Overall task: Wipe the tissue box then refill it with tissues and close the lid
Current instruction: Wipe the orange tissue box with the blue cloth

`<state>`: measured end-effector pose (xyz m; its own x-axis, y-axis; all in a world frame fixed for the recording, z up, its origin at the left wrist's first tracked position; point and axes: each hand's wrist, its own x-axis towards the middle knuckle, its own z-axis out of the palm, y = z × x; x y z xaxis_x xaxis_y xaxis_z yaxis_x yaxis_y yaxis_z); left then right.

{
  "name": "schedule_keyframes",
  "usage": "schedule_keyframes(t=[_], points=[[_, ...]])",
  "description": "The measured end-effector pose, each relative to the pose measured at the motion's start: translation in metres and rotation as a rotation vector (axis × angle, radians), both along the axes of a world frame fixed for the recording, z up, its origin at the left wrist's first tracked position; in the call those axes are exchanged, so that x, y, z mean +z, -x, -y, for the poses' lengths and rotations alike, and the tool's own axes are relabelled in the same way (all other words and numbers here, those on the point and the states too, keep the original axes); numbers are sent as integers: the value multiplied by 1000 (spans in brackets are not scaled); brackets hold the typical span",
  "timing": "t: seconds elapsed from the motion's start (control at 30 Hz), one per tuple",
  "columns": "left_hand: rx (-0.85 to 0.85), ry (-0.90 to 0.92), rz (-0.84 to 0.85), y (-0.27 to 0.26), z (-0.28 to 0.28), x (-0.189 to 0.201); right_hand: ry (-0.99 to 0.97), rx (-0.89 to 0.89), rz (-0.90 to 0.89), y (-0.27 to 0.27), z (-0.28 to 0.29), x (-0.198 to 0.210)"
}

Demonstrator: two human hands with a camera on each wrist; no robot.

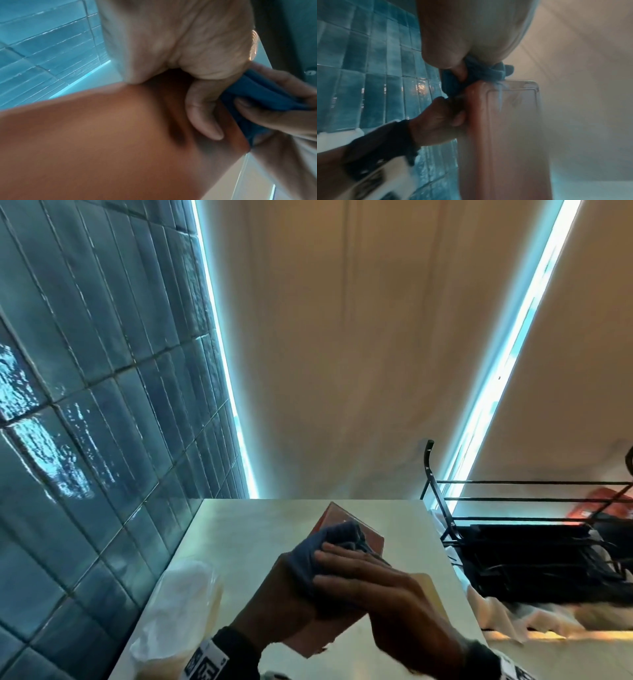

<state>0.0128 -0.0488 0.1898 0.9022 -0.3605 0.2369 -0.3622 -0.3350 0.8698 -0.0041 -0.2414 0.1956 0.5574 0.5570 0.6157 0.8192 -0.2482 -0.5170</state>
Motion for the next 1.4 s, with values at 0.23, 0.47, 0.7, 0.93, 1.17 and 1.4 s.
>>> schedule_keyframes(t=[0.23,0.47,0.7,0.93,1.17,1.4], points=[[41,-116,-41,8,5,4,-59,-302,-100,-33,14,-9],[80,-94,-30,4,-2,1,-65,-245,-38,-34,14,-22],[103,-26,-89,0,-10,-1,-90,-253,-13,-8,0,-19],[138,-55,-119,0,-9,-1,-171,-320,-267,-32,13,-23],[74,-23,-76,0,-1,14,11,-203,-21,-15,13,-17],[45,-3,-62,3,14,16,2,-199,7,-18,3,-5]])
